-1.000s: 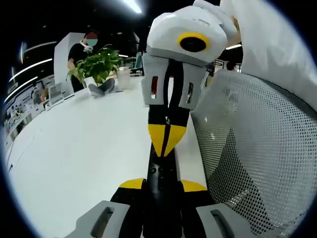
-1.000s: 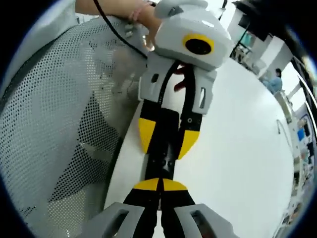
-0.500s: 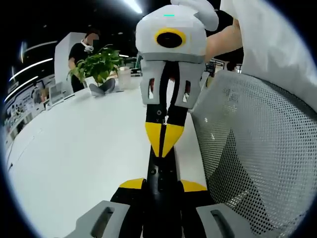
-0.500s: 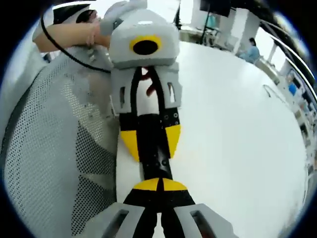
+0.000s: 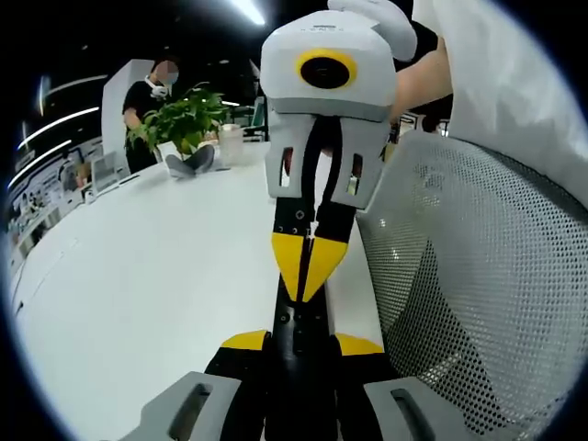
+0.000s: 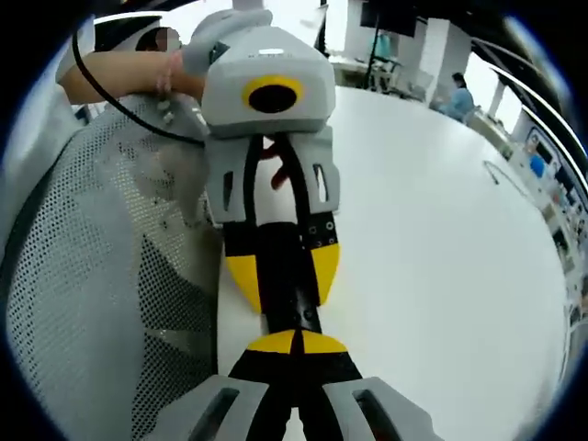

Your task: Press the specified remote control buttons in sequence, fully releasing each button before pressing the next.

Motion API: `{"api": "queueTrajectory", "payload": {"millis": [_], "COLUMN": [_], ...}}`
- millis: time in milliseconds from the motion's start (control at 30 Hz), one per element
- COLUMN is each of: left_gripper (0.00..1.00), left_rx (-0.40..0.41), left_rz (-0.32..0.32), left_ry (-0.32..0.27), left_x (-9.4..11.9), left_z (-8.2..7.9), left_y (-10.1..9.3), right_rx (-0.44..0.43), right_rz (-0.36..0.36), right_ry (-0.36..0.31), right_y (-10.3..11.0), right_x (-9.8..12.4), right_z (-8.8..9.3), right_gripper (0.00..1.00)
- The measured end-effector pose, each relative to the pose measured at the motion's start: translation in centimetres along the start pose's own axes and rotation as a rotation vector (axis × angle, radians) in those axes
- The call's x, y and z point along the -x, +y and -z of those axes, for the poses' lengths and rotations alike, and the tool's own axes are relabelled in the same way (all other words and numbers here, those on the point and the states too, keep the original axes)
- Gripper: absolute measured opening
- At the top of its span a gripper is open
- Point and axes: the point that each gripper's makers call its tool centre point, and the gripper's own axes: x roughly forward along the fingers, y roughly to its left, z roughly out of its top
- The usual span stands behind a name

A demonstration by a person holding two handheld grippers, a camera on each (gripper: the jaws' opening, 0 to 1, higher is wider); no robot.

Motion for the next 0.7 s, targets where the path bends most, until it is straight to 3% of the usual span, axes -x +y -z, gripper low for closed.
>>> {"api": "queueTrajectory", "payload": {"millis": [233, 467, 667, 700], "left_gripper": [0.26, 0.25, 0.25, 0.25], "left_rx": [0.001, 0.049, 0.066, 0.066], "left_rz": [0.0, -0.006, -0.005, -0.005], "left_ry": [0.0, -0.004, -0.012, -0.012], "left_x": [0.0, 0.0, 0.0, 0.0], "left_z": [0.0, -0.1, -0.1, -0.1], "left_y": [0.0, 0.1, 0.2, 0.2], "right_rx": [0.015, -0.07, -0.061, -0.024], "right_rz": [0.005, 0.053, 0.059, 0.083], "right_ry": [0.024, -0.032, -0.074, -0.057], "right_y": [0.0, 0.0, 1.5, 1.3], "right_x": [-0.1, 0.1, -0.5, -0.5], "right_z": [0.0, -0.1, -1.1, -1.0], "right_gripper": [0.0, 0.0, 0.0, 0.0]}}
